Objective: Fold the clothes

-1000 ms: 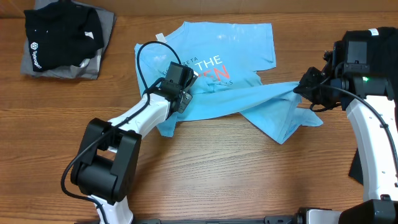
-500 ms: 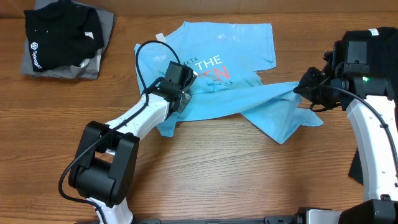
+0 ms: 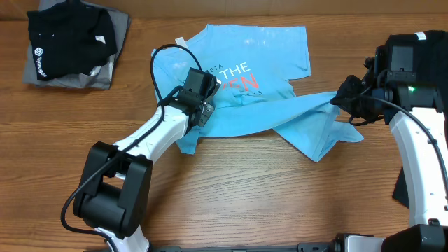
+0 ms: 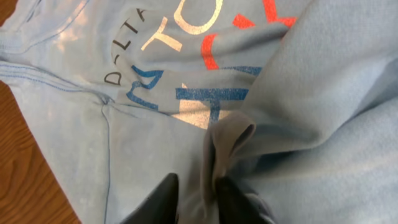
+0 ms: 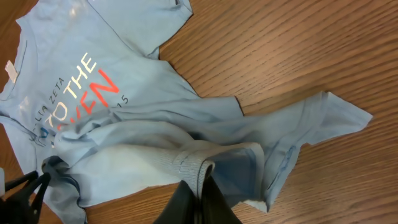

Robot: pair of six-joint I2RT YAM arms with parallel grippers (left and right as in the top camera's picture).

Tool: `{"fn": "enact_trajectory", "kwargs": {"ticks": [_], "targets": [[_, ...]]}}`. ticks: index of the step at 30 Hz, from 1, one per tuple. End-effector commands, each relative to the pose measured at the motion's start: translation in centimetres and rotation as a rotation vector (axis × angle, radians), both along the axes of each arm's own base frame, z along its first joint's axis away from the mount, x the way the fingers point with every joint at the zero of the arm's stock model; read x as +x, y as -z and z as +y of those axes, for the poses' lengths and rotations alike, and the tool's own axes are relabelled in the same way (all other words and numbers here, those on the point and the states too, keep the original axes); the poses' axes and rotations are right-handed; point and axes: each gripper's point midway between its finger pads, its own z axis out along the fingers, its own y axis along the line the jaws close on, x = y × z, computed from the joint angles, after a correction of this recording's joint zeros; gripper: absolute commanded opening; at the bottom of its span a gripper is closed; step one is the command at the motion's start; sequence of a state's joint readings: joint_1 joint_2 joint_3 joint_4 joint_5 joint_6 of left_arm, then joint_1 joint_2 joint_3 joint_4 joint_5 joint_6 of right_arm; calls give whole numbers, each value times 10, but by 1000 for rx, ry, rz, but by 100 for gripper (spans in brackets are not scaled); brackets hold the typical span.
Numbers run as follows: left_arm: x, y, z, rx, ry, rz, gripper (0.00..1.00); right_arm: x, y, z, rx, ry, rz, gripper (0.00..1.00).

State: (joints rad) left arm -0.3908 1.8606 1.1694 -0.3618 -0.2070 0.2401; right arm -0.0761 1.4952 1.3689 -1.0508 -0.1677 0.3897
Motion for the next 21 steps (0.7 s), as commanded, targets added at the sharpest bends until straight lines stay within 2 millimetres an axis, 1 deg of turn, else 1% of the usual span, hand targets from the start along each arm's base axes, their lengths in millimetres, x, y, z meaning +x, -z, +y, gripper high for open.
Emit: {"fn": "enact_trajectory", "kwargs": {"ticks": [1, 2, 6, 9, 13, 15, 17, 21], "targets": [[7, -20, 2, -8, -12, -39, 20, 3, -6, -1, -9, 6, -21, 5], [6, -19, 2, -6, -12, -35, 20, 3, -6, -1, -9, 6, -21, 5], [4, -18, -2, -26, 2, -24, 30, 3, -6, -1, -9, 6, -21, 5], [3, -18, -12, -75, 32, -14, 34, 3, -6, -1, -9, 6, -21, 5], [8, -23, -28, -154, 75, -34, 42, 3, -6, -1, -9, 6, -21, 5], [11, -27, -35, -183, 91, -51, 44, 2, -6, -1, -9, 6, -20, 5], [15, -29, -36, -191, 94, -66, 44, 2, -6, -1, -9, 6, -17, 5], [15, -22, -34, -186, 87, -52, 44, 0, -5, -1, -8, 6, -10, 5]]}}
